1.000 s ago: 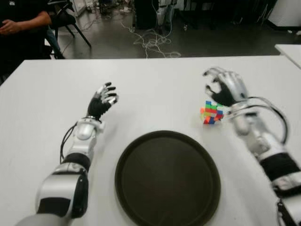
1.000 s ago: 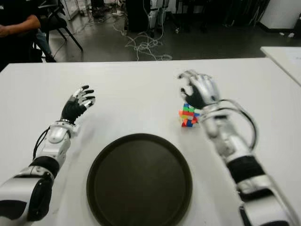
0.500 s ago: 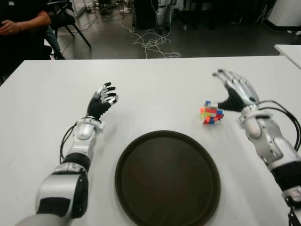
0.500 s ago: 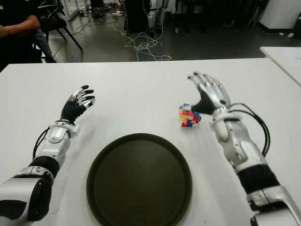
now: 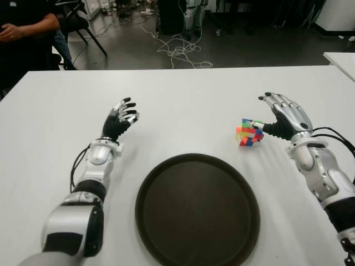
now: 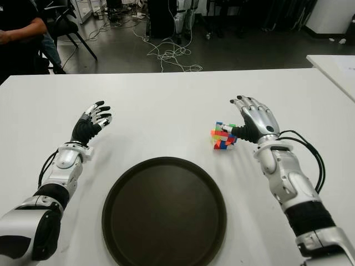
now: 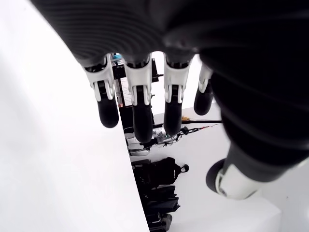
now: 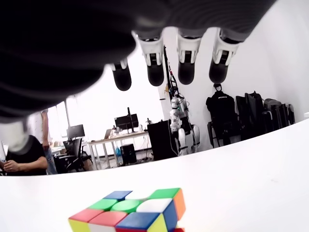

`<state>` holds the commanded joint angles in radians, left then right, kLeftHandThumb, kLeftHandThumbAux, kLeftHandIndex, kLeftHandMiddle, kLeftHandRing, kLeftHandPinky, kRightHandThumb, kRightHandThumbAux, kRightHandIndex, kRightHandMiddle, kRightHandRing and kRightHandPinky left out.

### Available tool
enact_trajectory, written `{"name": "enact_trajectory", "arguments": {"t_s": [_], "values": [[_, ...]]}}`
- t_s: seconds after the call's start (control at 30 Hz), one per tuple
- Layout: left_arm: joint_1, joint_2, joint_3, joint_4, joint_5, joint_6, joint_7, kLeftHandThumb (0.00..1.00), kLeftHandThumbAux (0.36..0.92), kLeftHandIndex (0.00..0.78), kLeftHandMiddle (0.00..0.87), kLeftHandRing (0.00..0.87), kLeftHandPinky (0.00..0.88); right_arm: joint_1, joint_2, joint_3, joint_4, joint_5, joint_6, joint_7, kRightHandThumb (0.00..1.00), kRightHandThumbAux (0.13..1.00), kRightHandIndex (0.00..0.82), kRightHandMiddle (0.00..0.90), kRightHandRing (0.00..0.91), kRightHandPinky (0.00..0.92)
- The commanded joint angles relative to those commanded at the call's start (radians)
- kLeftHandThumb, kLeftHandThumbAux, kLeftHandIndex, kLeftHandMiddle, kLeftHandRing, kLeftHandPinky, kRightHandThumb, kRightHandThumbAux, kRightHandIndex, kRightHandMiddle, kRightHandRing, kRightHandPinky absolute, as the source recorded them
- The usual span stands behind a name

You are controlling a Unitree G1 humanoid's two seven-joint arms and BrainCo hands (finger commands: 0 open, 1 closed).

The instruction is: Pick up the Rubik's Cube and put it in the plate

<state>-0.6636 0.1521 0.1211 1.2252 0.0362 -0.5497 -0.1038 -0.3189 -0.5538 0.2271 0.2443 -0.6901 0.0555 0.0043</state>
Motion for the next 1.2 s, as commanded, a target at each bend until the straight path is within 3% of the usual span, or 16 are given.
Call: {"name": "enact_trajectory", "arguments": {"t_s": [0.43,0.8,1.2], "values": [[0.003,0.001,-0.001,0.0,0.002,-0.005,-0.001,0.183,0.717,0.107,0.199,0.194,0.172,-0.026,-0.022,0.029,0.031,-0.003,-0.005,0.147,0.155,0.17,0.0,0.0,0.0,0.0],[0.005,-0.001,0.003,-0.003,-0.003,-0.01,-0.005,0.194,0.719,0.105,0.201,0.196,0.184,-0.04,-0.01,0.047,0.114,-0.002,-0.075,0.089,0.152,0.17,0.0,0.0,0.0,0.0],[0.006,-0.001,0.0,-0.004,0.002,-0.006,0.005,0.186,0.715,0.107,0.202,0.2,0.189,-0.09,0.015,0.081,0.266,-0.007,-0.147,0.042,0.134,0.197,0.0,0.0,0.0,0.035]]}}
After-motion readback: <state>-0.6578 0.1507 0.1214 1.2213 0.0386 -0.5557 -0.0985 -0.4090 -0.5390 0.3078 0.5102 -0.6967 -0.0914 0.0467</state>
